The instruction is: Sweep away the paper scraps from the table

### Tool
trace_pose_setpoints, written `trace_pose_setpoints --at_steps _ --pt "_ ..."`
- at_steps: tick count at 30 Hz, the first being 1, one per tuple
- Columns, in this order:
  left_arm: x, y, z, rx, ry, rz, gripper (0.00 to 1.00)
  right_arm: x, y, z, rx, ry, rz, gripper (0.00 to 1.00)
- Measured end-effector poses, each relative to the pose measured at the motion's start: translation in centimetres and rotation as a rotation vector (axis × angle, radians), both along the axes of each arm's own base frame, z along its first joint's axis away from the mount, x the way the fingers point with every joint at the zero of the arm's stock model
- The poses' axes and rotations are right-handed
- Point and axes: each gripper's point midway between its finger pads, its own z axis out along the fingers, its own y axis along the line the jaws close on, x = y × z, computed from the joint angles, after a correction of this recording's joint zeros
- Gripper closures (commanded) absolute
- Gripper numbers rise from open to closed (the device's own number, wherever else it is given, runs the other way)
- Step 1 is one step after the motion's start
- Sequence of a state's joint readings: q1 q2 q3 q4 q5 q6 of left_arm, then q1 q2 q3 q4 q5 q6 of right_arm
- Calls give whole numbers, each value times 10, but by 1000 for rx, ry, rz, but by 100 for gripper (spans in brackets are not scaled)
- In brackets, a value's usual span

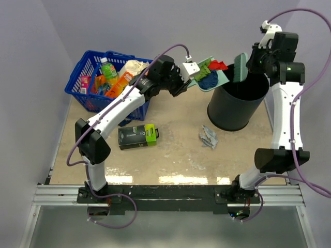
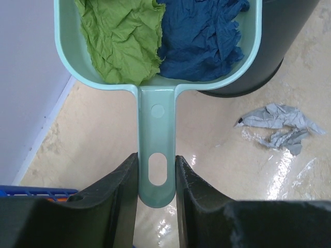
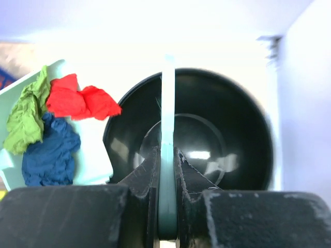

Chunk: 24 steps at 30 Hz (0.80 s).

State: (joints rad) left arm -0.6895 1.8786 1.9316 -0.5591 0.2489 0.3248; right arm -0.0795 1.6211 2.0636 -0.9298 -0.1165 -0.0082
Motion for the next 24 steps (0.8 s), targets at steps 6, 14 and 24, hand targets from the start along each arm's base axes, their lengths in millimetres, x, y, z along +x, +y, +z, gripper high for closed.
trace_pose_setpoints --at_steps 6,14,24 --pt "16 -13 6 -22 -28 2 100 -21 -19 40 -80 -100 -92 100" --pt "47 -42 18 -38 -123 16 100 -28 -53 70 -163 -196 -276 100" --pt "64 -75 34 10 -362 18 100 -26 -66 91 -180 -272 -354 100"
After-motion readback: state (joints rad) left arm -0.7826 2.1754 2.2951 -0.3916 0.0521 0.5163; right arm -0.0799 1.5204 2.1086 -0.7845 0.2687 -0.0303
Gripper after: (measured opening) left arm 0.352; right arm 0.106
